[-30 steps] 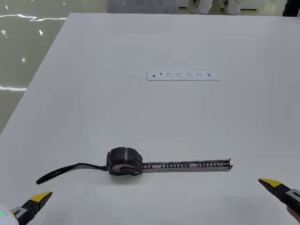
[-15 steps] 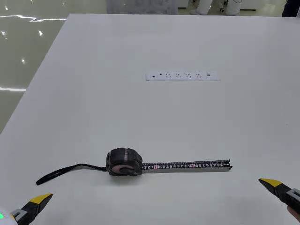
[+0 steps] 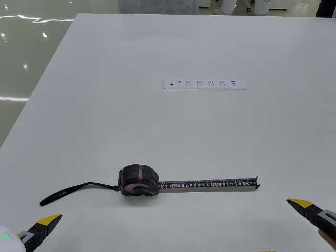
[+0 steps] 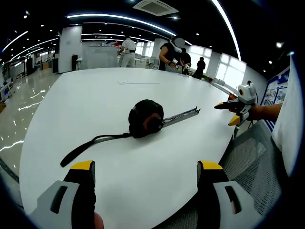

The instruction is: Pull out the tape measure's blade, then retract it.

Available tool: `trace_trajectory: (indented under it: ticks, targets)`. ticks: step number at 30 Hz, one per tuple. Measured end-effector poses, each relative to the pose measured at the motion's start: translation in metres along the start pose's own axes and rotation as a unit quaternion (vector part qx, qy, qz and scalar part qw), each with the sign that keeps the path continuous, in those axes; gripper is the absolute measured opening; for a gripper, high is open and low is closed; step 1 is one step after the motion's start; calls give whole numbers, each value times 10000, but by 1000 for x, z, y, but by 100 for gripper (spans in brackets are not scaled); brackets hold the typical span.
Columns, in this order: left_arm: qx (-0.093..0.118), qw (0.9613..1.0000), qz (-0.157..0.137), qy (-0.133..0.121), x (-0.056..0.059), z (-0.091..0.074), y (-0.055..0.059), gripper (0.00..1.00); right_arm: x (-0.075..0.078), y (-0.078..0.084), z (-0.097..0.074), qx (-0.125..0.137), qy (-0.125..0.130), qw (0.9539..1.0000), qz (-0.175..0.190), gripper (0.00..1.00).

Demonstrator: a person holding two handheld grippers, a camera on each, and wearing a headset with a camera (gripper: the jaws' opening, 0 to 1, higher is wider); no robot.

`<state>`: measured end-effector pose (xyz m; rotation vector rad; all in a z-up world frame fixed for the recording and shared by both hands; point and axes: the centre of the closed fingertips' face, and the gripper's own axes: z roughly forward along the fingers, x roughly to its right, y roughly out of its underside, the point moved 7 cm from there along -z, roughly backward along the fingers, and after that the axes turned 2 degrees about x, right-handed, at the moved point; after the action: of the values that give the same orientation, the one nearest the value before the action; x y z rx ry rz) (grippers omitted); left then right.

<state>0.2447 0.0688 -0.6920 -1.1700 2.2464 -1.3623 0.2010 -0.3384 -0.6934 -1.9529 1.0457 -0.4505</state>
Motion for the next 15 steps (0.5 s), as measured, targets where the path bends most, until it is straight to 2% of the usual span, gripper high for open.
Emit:
trace_trajectory:
  ticks: [1, 3, 4, 8, 10, 15]
  targets:
    - [-2, 10000, 38, -51, 0, 1, -1, 86, 0, 0, 1, 4, -11, 10000, 6, 92]
    - [15, 10000, -56, 68, 3, 3, -2, 84, 1, -1, 1, 3, -16, 10000, 2, 91]
    - [32, 10000, -3, -16, 3, 4, -4, 84, 1, -1, 2, 6, -36, 10000, -2, 90]
    - [31, 10000, 18, 20, 7, 10, -8, 84, 2, -2, 4, -5, -64, 10000, -5, 90]
    - [-42, 10000, -17, 32, 8, 14, -9, 84, 2, -2, 5, -34, -77, 10000, 2, 90]
    - [-14, 10000, 10, 74, 11, 22, -16, 84, 3, -3, 7, -25, -101, 9999, -36, 90]
